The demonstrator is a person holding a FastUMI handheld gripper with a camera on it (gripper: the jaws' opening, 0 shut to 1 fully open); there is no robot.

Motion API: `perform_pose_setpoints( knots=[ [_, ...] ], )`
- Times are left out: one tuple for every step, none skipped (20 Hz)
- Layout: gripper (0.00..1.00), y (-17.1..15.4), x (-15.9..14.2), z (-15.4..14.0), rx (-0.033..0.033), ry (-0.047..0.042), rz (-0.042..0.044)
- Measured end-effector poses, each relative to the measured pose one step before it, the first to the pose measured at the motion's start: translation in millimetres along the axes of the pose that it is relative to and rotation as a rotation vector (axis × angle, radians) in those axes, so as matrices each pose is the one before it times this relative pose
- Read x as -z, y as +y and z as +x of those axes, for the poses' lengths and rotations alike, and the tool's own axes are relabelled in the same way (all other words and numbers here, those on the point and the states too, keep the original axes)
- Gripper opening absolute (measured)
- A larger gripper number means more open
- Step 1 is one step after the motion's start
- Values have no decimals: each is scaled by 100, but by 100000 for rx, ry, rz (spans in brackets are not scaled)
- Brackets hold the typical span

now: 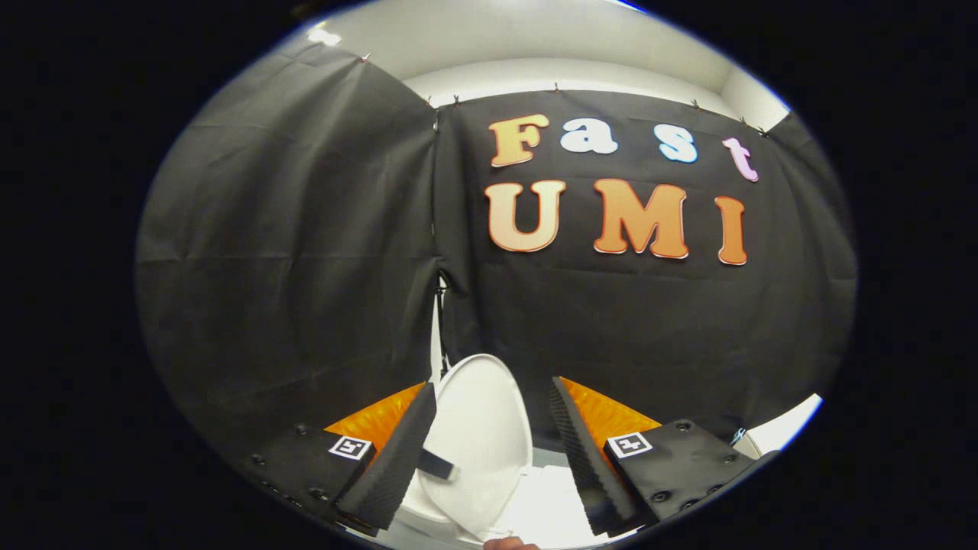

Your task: Open the toilet lid.

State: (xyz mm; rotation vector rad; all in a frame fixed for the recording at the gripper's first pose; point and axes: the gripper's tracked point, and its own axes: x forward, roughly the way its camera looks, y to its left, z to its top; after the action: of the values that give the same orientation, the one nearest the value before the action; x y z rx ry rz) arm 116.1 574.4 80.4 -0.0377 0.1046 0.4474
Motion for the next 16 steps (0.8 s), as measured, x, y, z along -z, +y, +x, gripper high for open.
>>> perform_pose_setpoints(
  knots=[
    [96, -1631, -259, -479, 609, -458, 344],
    [96, -1842, -80, -438, 812, 73, 38],
    [96, -1592, 80, -708, -256, -47, -1],
    [96, -1457, -334, -531, -69, -1012, -202],
    [96, -1811, -479, -696, 685, -1337, -300],
    [96, -2081, -448, -617, 1197, -1260, -112],
    [96, -2087, -311, -423, 1630, -1438, 269],
    [96, -2422, -210, -298, 2239, -1386, 686],
    [96, -2100, -248, -164, 1549, -1361, 1105],
    [96, -2020, -143, -210, 1243, -1338, 1061],
    [96, -2048, -160, -201, 1328, -1500, 405],
    [96, -2400, -289, -210, 2223, -1856, -964],
    [96, -2489, -345, -201, 2927, -1981, -2544],
    [96, -2605, -394, -391, 2017, -2144, -2826],
    [96, -2147, -92, -277, 1983, -1701, -1787],
    [96, -2118, 34, -273, 1959, -342, -149]
  ],
)
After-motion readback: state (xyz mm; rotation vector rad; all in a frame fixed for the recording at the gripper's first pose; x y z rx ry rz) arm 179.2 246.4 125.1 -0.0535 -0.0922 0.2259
